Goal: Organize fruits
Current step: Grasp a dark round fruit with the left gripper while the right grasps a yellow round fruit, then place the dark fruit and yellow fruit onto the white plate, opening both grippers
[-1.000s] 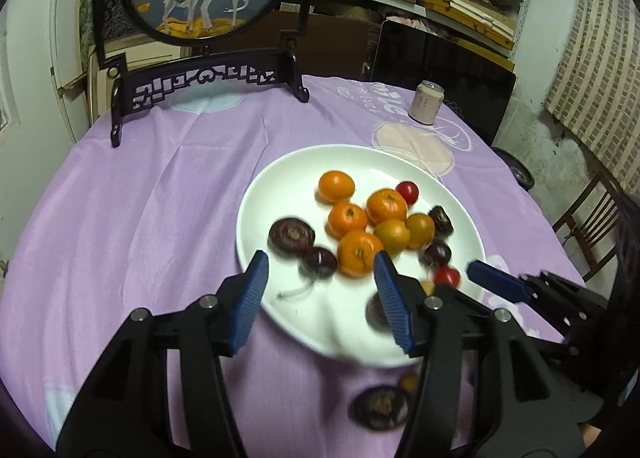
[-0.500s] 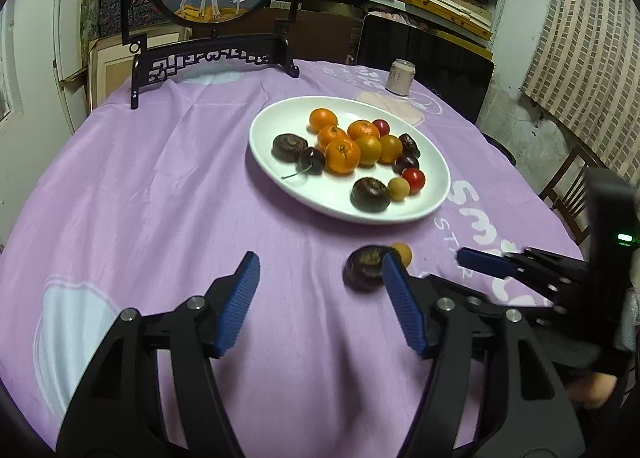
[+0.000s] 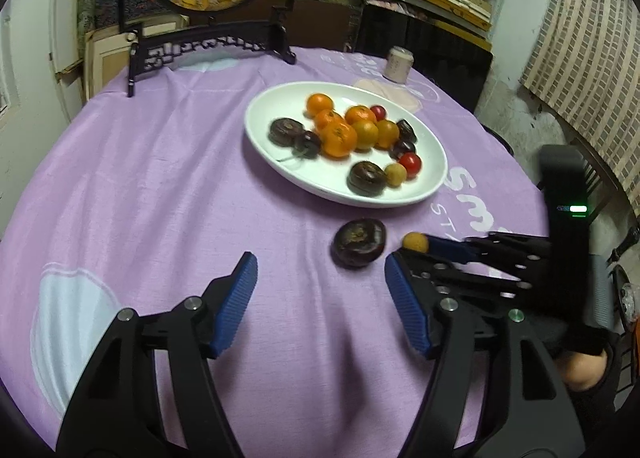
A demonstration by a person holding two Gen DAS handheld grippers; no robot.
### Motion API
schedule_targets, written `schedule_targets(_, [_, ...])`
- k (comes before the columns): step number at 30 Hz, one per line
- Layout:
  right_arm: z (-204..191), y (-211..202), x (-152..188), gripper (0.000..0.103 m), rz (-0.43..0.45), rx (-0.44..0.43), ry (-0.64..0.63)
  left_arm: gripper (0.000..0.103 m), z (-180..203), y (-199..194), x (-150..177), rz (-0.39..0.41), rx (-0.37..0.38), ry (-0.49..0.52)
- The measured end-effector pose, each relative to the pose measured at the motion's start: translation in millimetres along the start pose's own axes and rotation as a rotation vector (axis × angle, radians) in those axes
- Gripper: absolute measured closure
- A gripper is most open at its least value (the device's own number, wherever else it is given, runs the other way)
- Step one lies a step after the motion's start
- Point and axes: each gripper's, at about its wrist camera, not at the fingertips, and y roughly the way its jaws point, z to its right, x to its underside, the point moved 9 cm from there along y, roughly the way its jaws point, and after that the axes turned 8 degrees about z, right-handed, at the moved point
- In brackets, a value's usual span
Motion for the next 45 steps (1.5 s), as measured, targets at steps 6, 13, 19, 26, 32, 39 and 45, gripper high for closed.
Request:
schedule_targets(6, [29.3,-32.4,12.7,0.078,0.034,0.023,0.077,0.035,25.3,31.9,8.1,-0.077,0.022,0.043])
schedule_targets(13, [42.2,-47.5,21.1,0.078,0.062,-0.006,0.116,0.035,33.2,65.4,12.7,-0.146,-0.017,0.063])
schedule_targets(19, [43.7,-49.3,23.5,0.078,0.068,-0.029,0.121,0.037,33.1,80.6,19.4,-0.195,-0.033,0.055])
schedule_targets(26, [40.5,-49.5,23.5,0.078,0.068,-0.04,0.122,0.063,32.1,82.4,17.8,-0.17,-0.081,0.101])
schedule_targets(32, [34.3,-54.4,20.1,0.078,0.074,-0.036,0.109,0.063,34.1,73.7,20.7,-0.165,-0.054,0.098])
schedule_targets(39, [16.8,-72.5,14.6,0.078,0.104,-0.034,0.074,0.063,39.2,44.8,21.0,-0.12,-0.036,0.098])
schedule_targets(45, [1.9,-84.7,12.1,0.078,0.123,-0.051,0.054,0.063,40.7,13.6,17.9,-0.07,-0.026,0.096])
